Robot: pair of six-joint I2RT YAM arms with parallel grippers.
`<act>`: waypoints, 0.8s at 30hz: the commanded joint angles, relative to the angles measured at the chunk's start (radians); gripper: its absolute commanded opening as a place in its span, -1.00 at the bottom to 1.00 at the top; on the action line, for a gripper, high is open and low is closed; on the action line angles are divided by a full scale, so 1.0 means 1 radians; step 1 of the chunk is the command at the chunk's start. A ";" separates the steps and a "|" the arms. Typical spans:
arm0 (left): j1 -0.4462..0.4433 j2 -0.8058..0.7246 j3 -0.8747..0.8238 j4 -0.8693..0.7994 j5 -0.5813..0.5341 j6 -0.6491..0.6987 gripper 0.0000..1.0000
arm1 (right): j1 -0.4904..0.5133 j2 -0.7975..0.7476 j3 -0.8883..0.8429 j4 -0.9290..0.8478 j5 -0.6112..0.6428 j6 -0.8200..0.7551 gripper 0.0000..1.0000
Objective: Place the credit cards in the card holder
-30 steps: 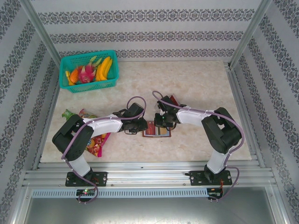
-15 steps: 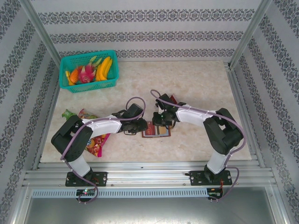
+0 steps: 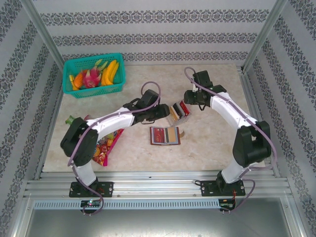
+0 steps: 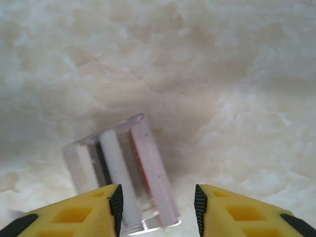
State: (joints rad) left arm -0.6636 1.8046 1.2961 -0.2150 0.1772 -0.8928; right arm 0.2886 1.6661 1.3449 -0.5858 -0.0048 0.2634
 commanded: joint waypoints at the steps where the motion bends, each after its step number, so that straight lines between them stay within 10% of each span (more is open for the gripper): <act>1: 0.017 0.099 0.085 -0.039 0.035 -0.009 0.25 | 0.011 0.072 0.065 -0.105 0.043 -0.114 -0.02; 24: 0.059 0.331 0.215 -0.019 0.119 -0.102 0.21 | 0.071 0.277 0.189 -0.161 0.221 -0.207 0.09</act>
State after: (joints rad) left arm -0.6193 2.1132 1.4967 -0.2222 0.2848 -0.9771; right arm 0.3485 1.9190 1.5055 -0.7219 0.1280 0.0753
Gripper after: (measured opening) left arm 0.608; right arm 0.546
